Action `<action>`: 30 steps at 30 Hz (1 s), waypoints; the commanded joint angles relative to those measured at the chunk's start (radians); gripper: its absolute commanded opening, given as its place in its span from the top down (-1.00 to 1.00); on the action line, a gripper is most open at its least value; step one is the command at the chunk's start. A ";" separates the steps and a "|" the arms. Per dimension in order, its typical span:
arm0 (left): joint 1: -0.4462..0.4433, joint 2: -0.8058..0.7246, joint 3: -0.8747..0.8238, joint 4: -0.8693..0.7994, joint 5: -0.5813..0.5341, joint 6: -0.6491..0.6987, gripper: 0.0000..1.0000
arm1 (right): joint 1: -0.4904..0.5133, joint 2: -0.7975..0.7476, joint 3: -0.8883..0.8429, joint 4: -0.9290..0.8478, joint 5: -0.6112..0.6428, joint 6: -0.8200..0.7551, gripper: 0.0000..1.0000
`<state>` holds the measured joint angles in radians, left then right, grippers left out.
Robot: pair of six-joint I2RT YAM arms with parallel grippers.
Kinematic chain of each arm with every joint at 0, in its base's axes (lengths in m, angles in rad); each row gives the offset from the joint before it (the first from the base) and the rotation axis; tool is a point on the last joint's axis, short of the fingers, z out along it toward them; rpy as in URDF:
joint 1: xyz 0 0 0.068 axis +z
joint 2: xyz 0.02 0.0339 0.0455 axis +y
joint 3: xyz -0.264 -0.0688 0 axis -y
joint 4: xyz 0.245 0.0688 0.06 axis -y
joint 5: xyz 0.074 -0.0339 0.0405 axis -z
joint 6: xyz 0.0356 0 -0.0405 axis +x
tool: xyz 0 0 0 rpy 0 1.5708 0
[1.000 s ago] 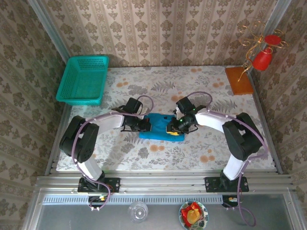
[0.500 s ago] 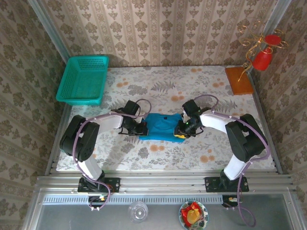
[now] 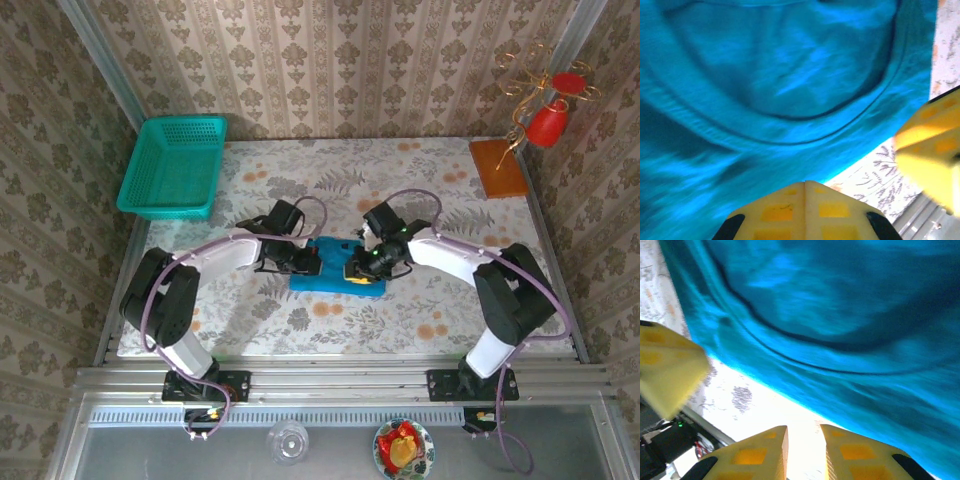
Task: Fold the inside-out t-shirt
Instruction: Smooth out the T-shirt at the center of the table.
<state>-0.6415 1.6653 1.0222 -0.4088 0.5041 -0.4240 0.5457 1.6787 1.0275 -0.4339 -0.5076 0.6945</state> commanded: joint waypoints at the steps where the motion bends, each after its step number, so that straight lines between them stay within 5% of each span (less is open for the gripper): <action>1: -0.018 0.062 0.004 0.045 0.054 -0.048 1.00 | 0.011 0.068 0.016 0.068 -0.069 0.055 0.55; 8: -0.021 0.157 -0.015 0.052 0.039 -0.025 1.00 | 0.008 0.160 0.031 -0.023 0.043 0.009 0.63; 13: 0.013 0.107 0.004 0.034 0.035 -0.013 1.00 | -0.009 0.084 0.045 -0.025 0.022 0.005 0.63; 18: 0.099 0.068 0.074 -0.033 -0.011 0.032 1.00 | -0.095 0.045 0.092 -0.057 0.017 -0.021 0.62; 30: 0.169 0.303 0.359 -0.139 -0.003 0.141 1.00 | -0.256 0.230 0.241 -0.049 -0.052 -0.077 0.62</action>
<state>-0.4755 1.9133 1.3479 -0.4877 0.4973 -0.3305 0.2974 1.8473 1.2419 -0.4599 -0.5285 0.6460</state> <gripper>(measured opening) 0.050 0.191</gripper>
